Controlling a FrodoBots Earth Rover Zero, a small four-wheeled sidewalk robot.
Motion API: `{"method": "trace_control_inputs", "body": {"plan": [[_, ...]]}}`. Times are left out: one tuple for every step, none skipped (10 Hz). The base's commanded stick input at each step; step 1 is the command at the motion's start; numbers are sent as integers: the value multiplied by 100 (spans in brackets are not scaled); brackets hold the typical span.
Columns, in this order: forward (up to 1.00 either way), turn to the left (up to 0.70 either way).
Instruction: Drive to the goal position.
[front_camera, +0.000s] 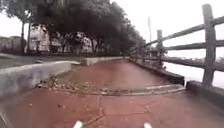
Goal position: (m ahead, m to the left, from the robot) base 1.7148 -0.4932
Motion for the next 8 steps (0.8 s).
{"method": "trace_control_inputs", "body": {"plan": [[50, 0], [50, 0], [50, 0], [50, 0], [50, 0], [50, 0], [50, 0], [50, 0]]}}
